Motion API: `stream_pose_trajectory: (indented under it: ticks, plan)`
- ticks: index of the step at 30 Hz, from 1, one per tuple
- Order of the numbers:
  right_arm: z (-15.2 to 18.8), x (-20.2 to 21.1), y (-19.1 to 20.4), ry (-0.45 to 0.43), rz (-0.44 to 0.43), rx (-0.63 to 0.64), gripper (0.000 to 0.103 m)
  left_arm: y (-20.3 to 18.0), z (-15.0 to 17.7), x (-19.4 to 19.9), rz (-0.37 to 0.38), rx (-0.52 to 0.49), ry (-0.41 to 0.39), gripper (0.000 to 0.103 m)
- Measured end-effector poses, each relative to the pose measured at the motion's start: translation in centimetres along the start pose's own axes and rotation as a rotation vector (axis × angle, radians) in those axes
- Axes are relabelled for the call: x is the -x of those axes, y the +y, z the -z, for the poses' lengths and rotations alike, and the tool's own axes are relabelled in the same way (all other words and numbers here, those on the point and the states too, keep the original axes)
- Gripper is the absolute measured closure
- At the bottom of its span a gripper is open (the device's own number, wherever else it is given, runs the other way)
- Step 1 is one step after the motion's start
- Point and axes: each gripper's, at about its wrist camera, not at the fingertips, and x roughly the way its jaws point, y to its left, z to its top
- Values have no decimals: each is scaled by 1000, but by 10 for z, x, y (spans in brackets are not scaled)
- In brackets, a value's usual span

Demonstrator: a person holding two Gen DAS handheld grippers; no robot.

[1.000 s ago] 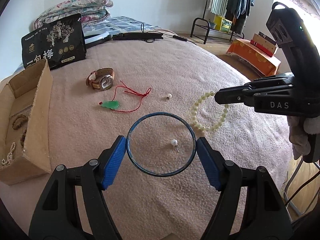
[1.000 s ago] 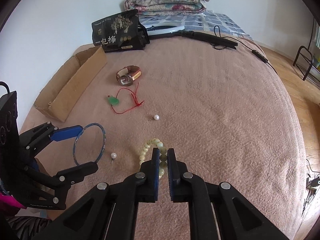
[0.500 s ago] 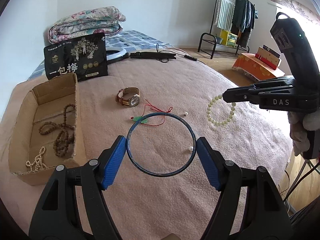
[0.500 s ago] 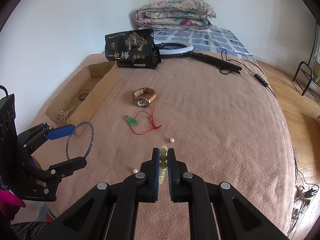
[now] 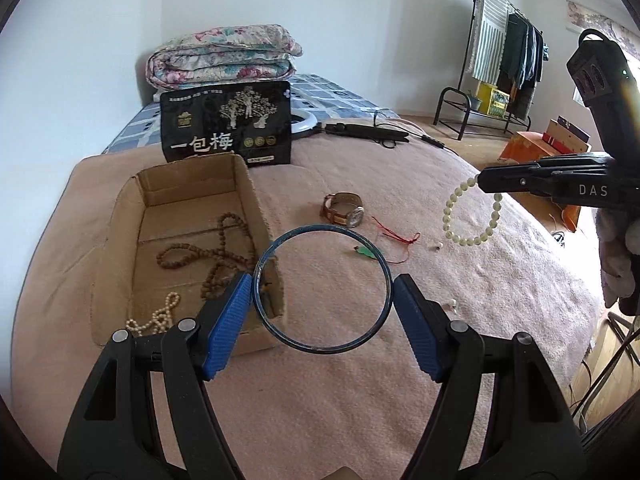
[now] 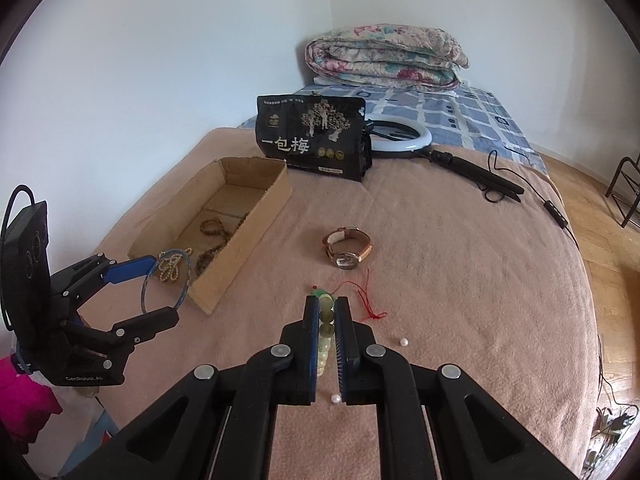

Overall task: Organize jewelry
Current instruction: 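Carry the bangle with the left tool while the right tool carries the bracelet to the box, then open the left tool to drop the bangle while the right tool releases the bracelet into the box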

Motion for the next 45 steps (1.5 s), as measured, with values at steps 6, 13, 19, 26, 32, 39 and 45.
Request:
stream_pose_trajectory:
  ticks: [6,13,19,26,32,39,45]
  plan:
    - [-24,-14,24,-23,-46,15,98,39,-6,8,-50,33,-15,29]
    - [-52,-38,59,-34,-97,48,98,80,-7,6,-95,70,-11,29]
    - [-71,-58,86,-39,-124,73,98,104,-5,1,-114,100,-6,29]
    - [-86,-84,105,-34,-152,70,98,117,-8,-6,-117,115,-6,29]
    - [-90,-105,109,-12,-157,59,98,123,-8,-12,-101,132,-1,29]
    - [-90,-117,110,6,-158,55,98,121,-9,-20,-79,128,7,29]
    - [-91,-118,110,4,-145,51,69,120,-8,-26,-66,144,25,27]
